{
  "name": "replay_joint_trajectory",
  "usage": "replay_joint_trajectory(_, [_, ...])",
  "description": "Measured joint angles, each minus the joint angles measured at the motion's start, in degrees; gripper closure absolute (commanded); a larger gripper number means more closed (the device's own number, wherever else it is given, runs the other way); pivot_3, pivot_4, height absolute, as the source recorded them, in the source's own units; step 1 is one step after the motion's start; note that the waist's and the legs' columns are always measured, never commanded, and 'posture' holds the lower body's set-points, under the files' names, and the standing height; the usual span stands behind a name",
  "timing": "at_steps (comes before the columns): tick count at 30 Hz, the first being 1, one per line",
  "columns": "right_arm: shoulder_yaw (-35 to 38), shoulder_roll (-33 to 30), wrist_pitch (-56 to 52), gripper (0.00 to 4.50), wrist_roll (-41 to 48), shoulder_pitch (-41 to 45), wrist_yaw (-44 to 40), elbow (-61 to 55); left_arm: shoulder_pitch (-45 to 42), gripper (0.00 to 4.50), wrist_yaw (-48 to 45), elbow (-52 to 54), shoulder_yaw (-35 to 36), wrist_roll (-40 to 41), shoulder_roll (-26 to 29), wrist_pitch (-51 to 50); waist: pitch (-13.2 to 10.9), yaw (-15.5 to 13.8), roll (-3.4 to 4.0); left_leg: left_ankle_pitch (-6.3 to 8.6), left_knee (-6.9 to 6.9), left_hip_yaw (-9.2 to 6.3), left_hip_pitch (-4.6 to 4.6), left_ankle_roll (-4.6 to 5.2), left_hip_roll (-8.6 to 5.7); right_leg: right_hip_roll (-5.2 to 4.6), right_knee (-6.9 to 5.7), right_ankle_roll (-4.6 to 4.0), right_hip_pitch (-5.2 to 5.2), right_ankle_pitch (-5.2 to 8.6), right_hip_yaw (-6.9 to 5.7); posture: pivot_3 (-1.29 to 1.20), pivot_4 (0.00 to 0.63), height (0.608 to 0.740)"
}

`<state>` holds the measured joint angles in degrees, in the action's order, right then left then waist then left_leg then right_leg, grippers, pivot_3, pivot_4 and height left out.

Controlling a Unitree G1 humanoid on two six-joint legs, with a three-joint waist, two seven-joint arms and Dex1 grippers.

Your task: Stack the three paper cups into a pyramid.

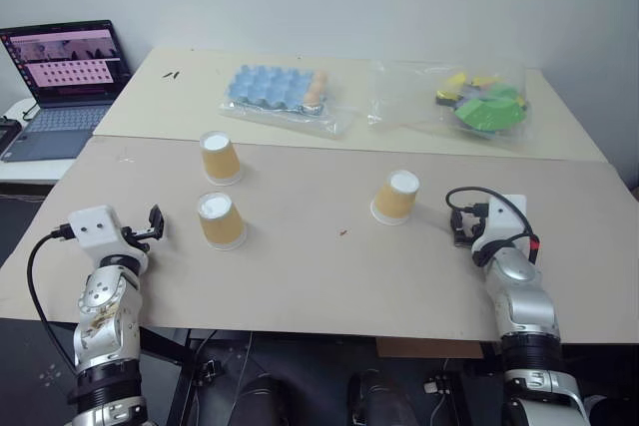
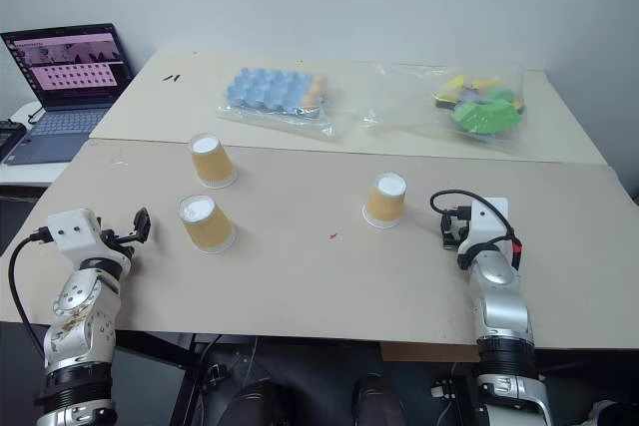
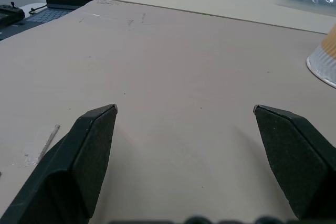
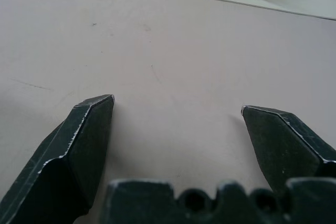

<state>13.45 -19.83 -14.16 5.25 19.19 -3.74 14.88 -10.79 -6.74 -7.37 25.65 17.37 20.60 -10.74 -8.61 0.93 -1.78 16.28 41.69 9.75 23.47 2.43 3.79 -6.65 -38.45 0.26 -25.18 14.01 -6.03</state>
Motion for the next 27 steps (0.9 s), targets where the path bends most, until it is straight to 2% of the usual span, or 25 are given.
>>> replay_joint_trajectory(2, [0.2, 0.0, 0.0, 0.0, 0.2, 0.0, 0.2, 0.0, -0.1, 0.04, -0.2, -0.1, -0.1, 0.0, 0.0, 0.0, 0.0, 0.0, 0.0, 0.0, 0.0, 0.0, 0.0, 0.0, 0.0, 0.0, 0.0, 0.0, 0.0, 0.0, 0.0, 0.0, 0.15, 0.706])
replay_joint_trajectory(5, [5.3, 0.0, -1.8, 0.0, 5.6, 4.3, 0.7, -0.7, -0.5, 0.04, -1.6, -0.2, -1.0, 0.0, 0.0, -0.2, -0.1, -0.1, 0.2, 0.0, 0.02, 0.05, 0.04, 0.02, -0.08, -0.06, -0.06, 0.0, -0.07, -0.01, 0.07, 0.0, 0.15, 0.706])
replay_joint_trajectory(7, [7.5, -1.7, -5.6, 0.0, 13.8, 9.7, -4.4, -7.9, -0.2, 0.04, -2.6, -0.2, -1.1, 0.5, 0.3, -0.5, -0.2, 0.4, 0.4, 0.01, 0.01, 0.07, 0.06, 0.02, -0.01, 0.01, -0.08, -0.01, -0.17, -0.01, 0.17, 0.0, 0.15, 0.706])
replay_joint_trajectory(10, [5.4, -5.4, -12.5, 0.0, 24.9, 16.3, -14.4, -20.9, 0.8, 0.04, -4.4, 0.7, -1.4, 0.9, 0.6, -0.8, -0.2, 1.0, 0.41, -0.06, -0.39, 0.01, -0.12, -0.1, 0.09, 0.15, 0.05, -0.06, -0.1, 0.03, 0.08, 0.0, 0.15, 0.706])
replay_joint_trajectory(14, [-0.3, -10.0, -23.6, 0.0, 38.0, 17.4, -26.8, -31.8, 6.3, 0.04, -8.3, 6.1, -1.5, 1.9, 3.5, -2.9, 0.0, 0.9, 0.16, -0.08, -0.86, -0.02, -0.2, -0.14, 0.04, 0.13, 0.42, -0.07, 0.03, 0.03, -0.04, 0.0, 0.15, 0.706])
replay_joint_trajectory(16, [-3.9, -13.3, -27.6, 0.0, 41.3, 15.5, -32.2, -34.9, 9.7, 0.04, -10.5, 9.8, -1.4, 2.4, 5.9, -4.4, 0.0, 0.5, 0.16, -0.01, -0.85, 0.0, -0.13, -0.01, 0.01, 0.08, 0.46, -0.08, 0.05, 0.02, -0.07, 0.0, 0.15, 0.706])
replay_joint_trajectory(19, [-11.4, -18.6, -30.3, 0.0, 42.8, 13.2, -41.7, -39.9, 16.4, 0.04, -15.7, 15.6, 0.3, 4.5, 11.6, -7.9, 0.0, 0.1, 0.15, 0.06, -0.79, 0.01, -0.05, 0.09, -0.03, 0.01, 0.56, -0.07, 0.02, 0.03, -0.07, 0.0, 0.15, 0.706])
replay_joint_trajectory(22, [-19.3, -20.2, -29.6, 0.0, 38.6, 11.9, -46.8, -41.3, 22.9, 0.04, -25.1, 22.2, 2.9, 9.4, 18.5, -12.3, 0.0, -0.3, 0.12, 0.08, -0.73, 0.0, -0.15, 0.07, -0.04, -0.13, 0.75, -0.06, 0.09, 0.03, -0.16, 0.0, 0.15, 0.706])
replay_joint_trajectory(25, [-22.3, -19.4, -28.7, 0.0, 35.6, 10.8, -47.5, -40.4, 26.2, 0.04, -32.9, 25.8, 2.4, 12.1, 23.9, -14.8, 0.0, -0.6, 0.17, 0.09, -0.72, -0.01, -0.13, 0.06, -0.13, -0.31, 0.56, -0.07, 0.02, 0.03, -0.22, 0.0, 0.15, 0.706])
replay_joint_trajectory(27, [-22.4, -18.4, -28.0, 0.0, 33.8, 10.8, -46.8, -39.8, 23.7, 0.04, -36.9, 26.5, -0.9, 12.2, 26.2, -15.4, -0.1, -1.1, 0.2, 0.05, -0.72, -0.03, -0.18, 0.0, -0.18, -0.35, 0.45, -0.08, 0.04, 0.03, -0.24, 0.0, 0.15, 0.706])
